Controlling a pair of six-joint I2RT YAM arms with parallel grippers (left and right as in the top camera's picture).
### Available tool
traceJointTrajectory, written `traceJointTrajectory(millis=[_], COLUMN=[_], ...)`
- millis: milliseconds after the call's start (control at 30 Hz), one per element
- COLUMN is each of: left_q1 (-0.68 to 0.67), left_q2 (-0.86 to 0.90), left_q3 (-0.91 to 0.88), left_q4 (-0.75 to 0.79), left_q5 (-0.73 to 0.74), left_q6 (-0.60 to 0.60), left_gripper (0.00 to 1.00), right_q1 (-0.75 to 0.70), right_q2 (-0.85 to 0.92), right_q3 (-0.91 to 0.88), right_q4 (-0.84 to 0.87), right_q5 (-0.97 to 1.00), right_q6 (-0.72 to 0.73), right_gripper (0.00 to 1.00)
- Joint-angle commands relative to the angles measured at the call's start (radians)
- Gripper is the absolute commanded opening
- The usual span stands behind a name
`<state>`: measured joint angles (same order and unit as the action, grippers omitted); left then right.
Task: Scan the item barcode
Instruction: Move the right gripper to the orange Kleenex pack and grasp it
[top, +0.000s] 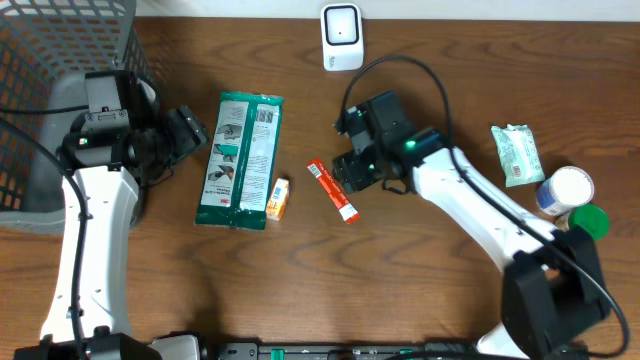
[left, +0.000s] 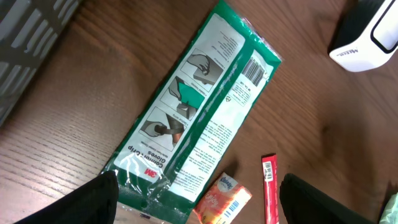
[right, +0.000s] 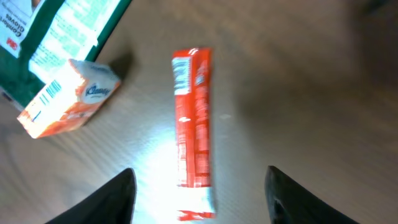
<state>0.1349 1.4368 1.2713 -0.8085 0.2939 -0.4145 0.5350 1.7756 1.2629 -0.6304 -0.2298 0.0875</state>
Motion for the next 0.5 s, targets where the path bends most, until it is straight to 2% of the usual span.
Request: traceJointTrajectory(millis=[0,67,267,367,467], left_q1=[0.004,0.004,0.004,0.004,0.004], left_q2=[0.005,0.005,0.005,0.005,0.005], left_q3=[0.024,0.024,0.024,0.024,0.024], left_q4=[-0.003,-0.003,-0.003,-0.003,-0.003], left_q5=[0.009,0.009,0.009,0.009,0.009], left_q6=[0.01,0.01,0.01,0.01,0.01], left_gripper=[0.81,0.81,0.81,0.81,0.81], right_q1=[0.048,0.077,0.183,0.238,0.3], right_q2=[0.05,0.071,0.082,0.086,0.094], right_q3=[-0.004,-0.004,-0.004,-0.004,-0.004], right_q4=[0.013,0.04,0.205,0.258,0.296], right_q5=[-0.071,-0.048,-0.008,0.138,0.285], right_q6=[0.128,0.171,0.393,0.517,0.555], right_gripper=[0.56,0.51,0.52,0.53,0.54])
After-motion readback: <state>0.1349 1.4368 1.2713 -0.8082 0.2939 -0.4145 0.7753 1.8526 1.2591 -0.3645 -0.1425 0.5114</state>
